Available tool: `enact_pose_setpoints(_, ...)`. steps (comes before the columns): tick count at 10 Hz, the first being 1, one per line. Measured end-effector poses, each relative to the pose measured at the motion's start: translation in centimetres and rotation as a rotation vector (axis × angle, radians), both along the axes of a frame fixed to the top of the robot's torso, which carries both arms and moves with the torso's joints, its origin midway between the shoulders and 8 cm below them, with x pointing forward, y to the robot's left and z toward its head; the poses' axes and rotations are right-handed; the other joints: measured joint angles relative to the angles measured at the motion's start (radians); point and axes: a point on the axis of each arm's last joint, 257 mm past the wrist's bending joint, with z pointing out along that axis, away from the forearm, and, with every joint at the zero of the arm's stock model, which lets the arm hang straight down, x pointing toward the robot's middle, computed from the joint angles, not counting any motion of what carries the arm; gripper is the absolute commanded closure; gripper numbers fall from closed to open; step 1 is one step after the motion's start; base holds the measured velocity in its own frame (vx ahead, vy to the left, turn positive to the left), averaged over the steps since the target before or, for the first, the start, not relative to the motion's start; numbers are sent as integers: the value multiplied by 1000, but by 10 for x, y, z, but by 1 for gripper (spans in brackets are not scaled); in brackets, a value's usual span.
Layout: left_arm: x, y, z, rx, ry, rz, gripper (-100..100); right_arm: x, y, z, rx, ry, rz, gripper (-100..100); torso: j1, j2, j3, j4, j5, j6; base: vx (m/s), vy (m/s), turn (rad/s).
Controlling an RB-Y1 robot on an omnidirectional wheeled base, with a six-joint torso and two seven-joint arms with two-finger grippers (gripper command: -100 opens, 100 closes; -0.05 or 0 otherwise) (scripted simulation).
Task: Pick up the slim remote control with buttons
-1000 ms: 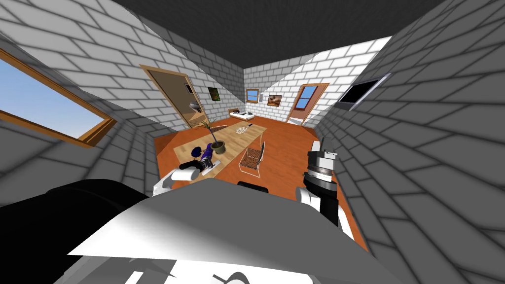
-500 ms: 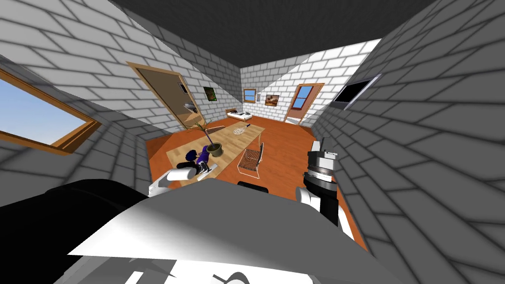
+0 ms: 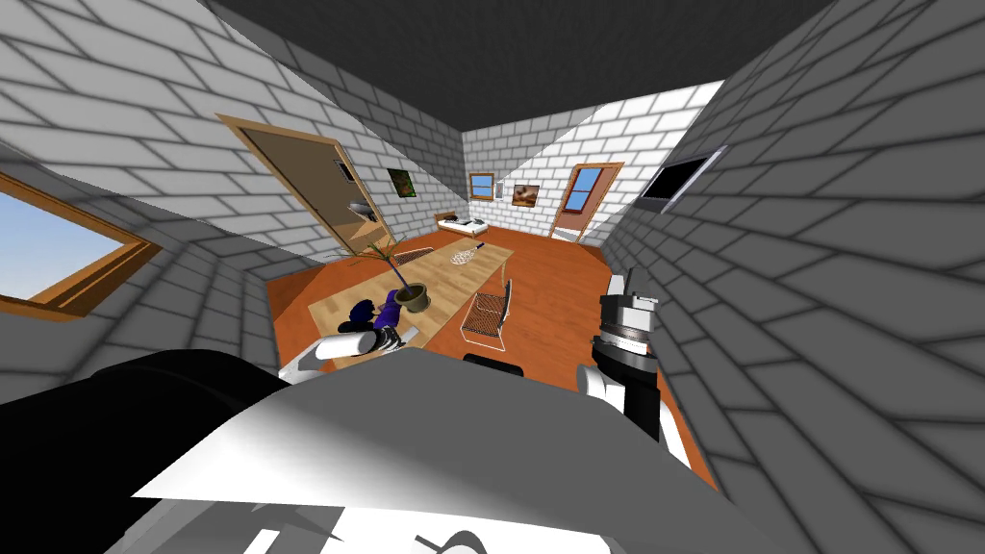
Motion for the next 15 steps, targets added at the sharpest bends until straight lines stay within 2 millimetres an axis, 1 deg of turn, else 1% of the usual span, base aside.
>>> enact_pose_setpoints(1,-6,1,-2,-15,24,16,-100,0,0,0,0,0,0,0,0,0,0,0,0,0,70,16,-74)
enact_pose_setpoints(2,-18,1,-9,-39,58,44,-100,0,0,0,0,0,0,0,0,0,0,0,0,0,53,17,-53)
enact_pose_setpoints(3,-25,3,-12,-54,81,61,-100,0,0,0,0,0,0,0,0,1,0,0,0,0,50,27,-72)
enact_pose_setpoints(6,-60,5,-24,-123,169,139,-100,0,0,0,0,0,0,0,1,0,0,0,0,0,73,41,-70)
enact_pose_setpoints(9,-94,-1,-37,-199,260,219,-100,0,0,0,0,0,0,0,2,0,0,0,0,0,70,47,-79)
enact_pose_setpoints(10,-106,-4,-43,-225,290,245,-100,0,0,0,0,0,0,0,1,0,0,0,0,0,70,51,-74)
enact_pose_setpoints(11,-125,-8,-47,-253,321,273,-100,0,0,0,0,0,0,0,2,0,0,0,0,0,58,63,-26)
enact_pose_setpoints(12,-134,-13,-50,-274,344,289,-100,0,0,0,0,0,0,0,2,1,0,0,1,0,22,29,-5)
enact_pose_setpoints(13,-135,-14,-50,-276,347,292,0,0,0,0,0,0,0,0,0,2,1,0,0,0,5,5,-1)
enact_pose_setpoints(14,-135,-14,-50,-276,347,291,-100,0,0,0,0,0,0,0,-1,4,2,1,0,0,-55,1,-134)
enact_pose_setpoints(15,-132,-12,-52,-278,345,303,-100,0,0,0,0,0,0,0,-2,7,4,1,0,0,-97,0,-192)
